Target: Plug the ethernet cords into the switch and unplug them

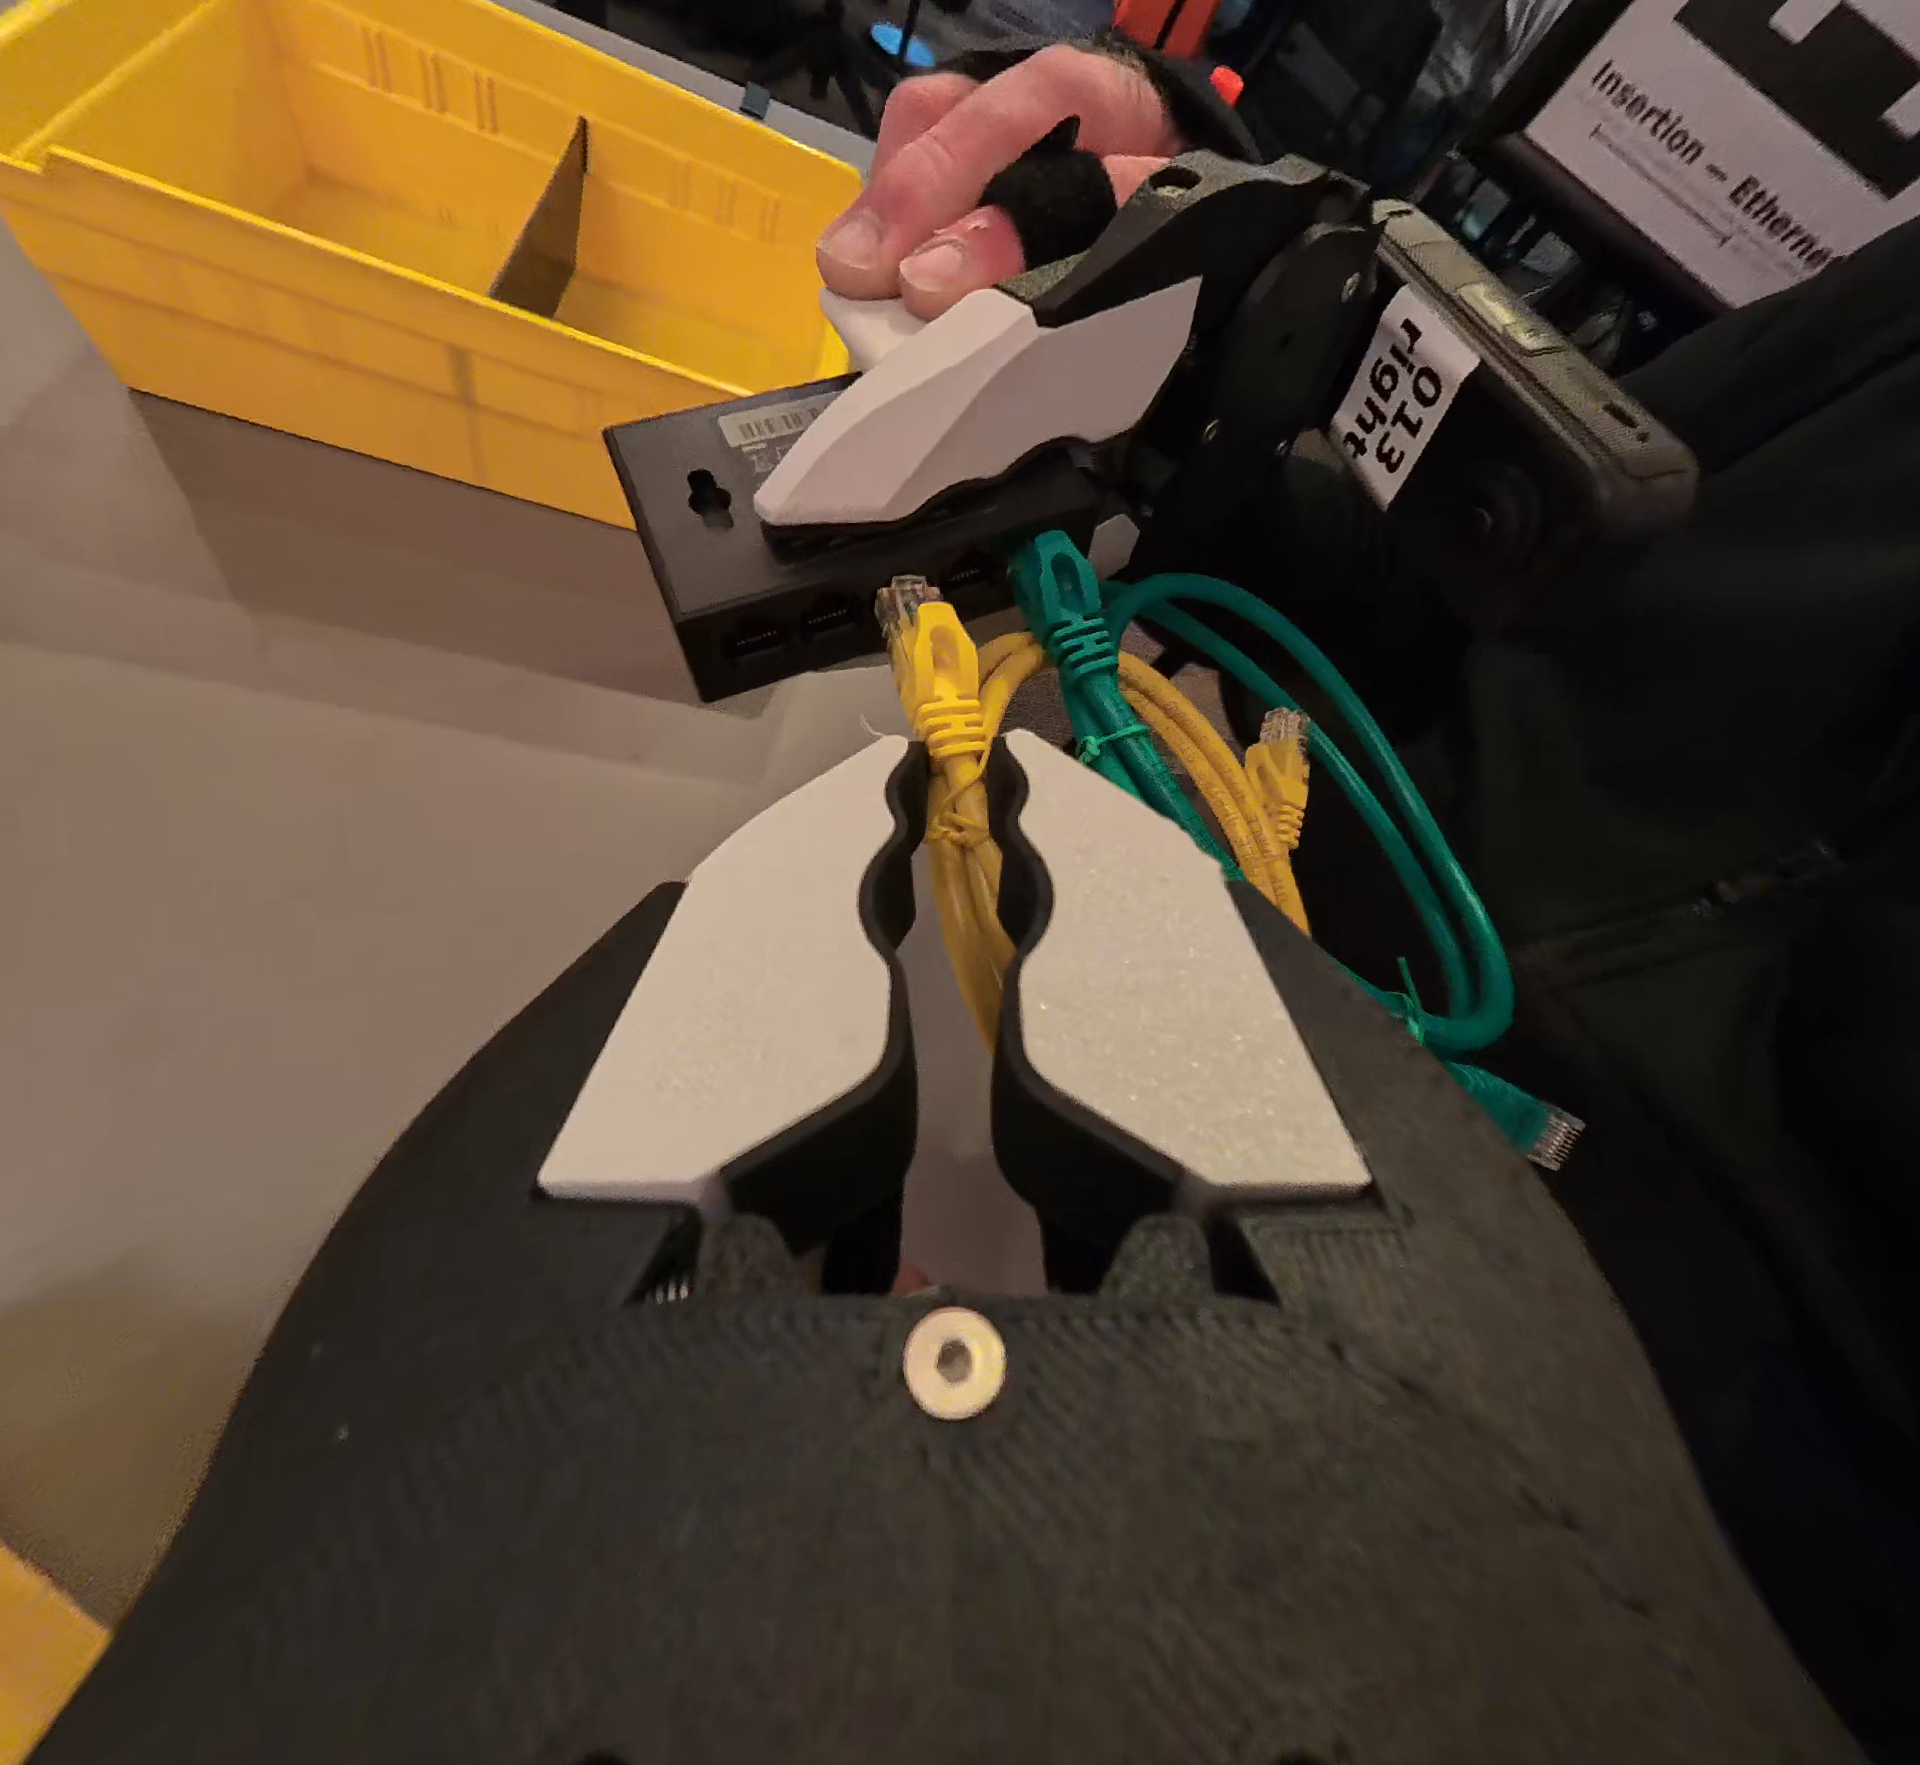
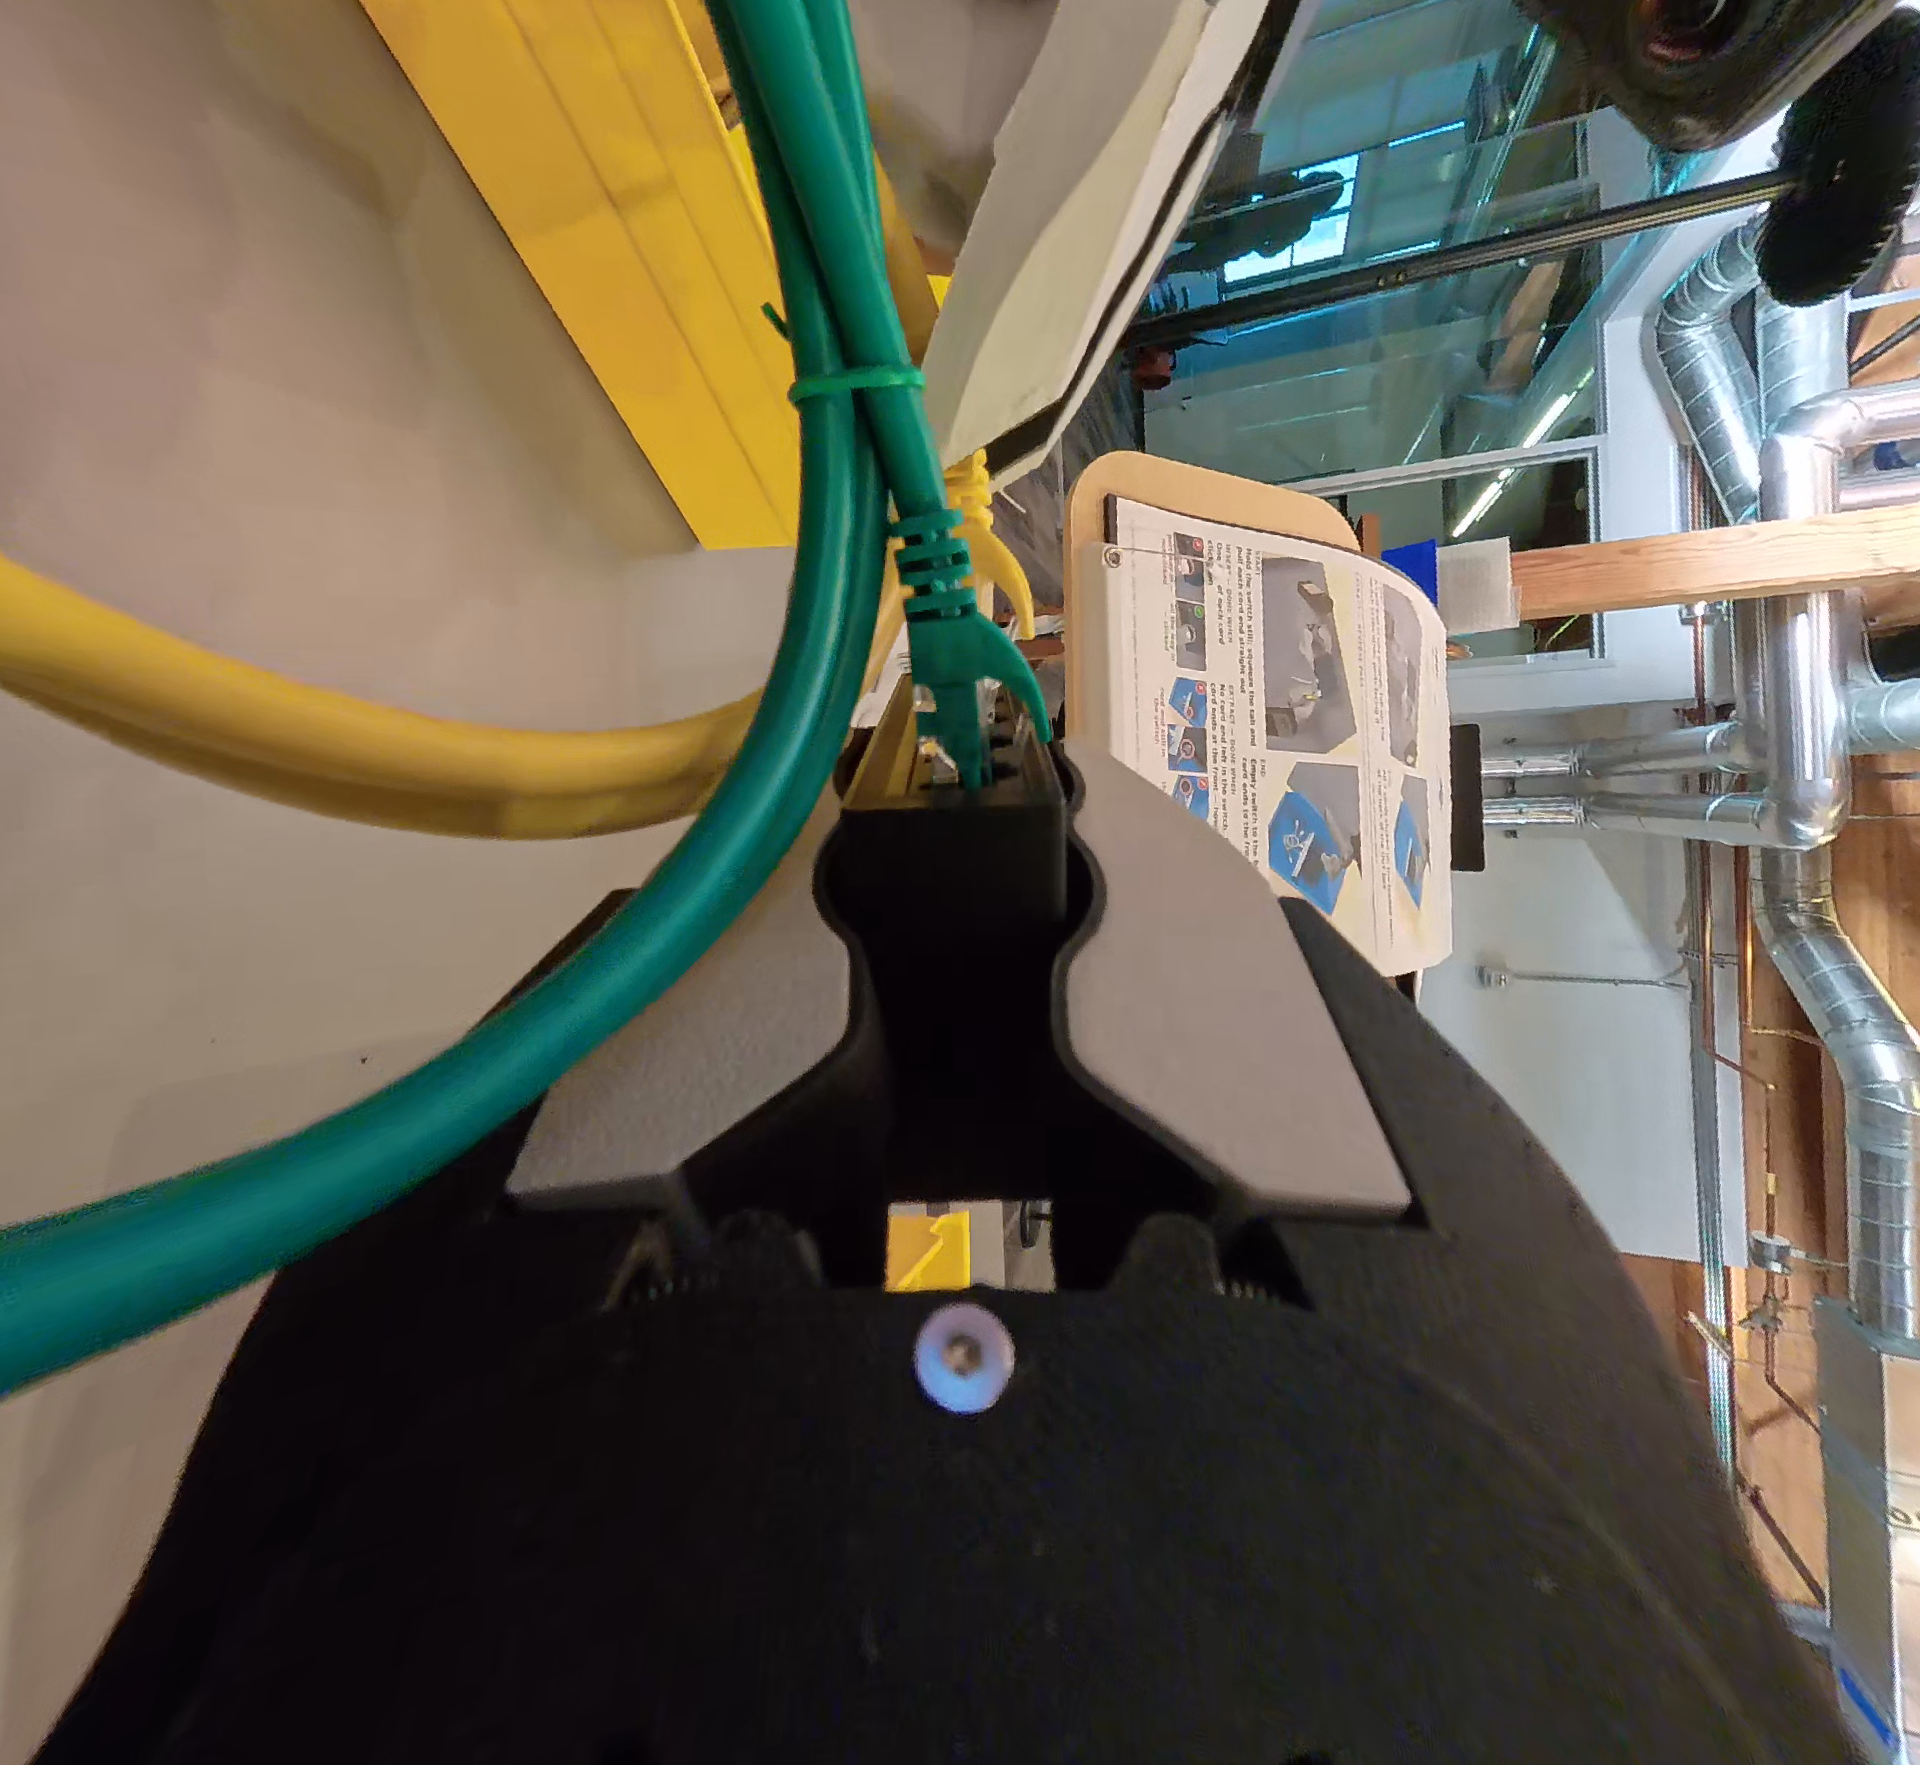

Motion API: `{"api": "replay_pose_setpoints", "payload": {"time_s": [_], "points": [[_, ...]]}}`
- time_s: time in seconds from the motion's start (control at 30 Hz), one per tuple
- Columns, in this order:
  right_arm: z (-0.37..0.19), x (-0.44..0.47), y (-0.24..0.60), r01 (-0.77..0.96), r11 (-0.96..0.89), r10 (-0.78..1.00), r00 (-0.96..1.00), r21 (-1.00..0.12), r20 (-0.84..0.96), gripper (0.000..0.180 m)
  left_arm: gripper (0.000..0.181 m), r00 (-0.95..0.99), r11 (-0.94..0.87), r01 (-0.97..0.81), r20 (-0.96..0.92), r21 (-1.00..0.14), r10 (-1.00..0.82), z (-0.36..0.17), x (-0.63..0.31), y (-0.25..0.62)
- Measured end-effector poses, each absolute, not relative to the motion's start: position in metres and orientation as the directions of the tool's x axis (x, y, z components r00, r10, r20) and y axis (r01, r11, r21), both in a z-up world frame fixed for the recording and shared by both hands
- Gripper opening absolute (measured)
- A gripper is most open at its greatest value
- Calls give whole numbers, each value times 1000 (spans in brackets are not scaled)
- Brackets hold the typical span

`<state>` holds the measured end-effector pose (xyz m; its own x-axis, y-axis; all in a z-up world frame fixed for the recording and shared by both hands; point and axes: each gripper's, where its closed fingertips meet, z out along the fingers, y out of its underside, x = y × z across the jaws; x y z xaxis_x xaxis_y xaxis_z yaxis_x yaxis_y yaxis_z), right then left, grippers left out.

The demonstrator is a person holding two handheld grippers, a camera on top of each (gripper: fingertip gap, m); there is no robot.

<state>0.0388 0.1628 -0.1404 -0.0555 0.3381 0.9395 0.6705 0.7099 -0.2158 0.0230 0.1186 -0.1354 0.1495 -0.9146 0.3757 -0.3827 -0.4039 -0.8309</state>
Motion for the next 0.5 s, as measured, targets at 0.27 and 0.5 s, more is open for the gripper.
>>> {"api": "replay_pose_setpoints", "payload": {"time_s": [0.27,0.5], "points": [[-143,38,161,648,727,347,-64,-225,936,32,9,134,-488,-227,469,-843,-873,-138,23,122],[-142,38,161,650,730,335,-69,-212,940,29,9,122,-506,-142,493,-851,-862,-137,28,118]]}}
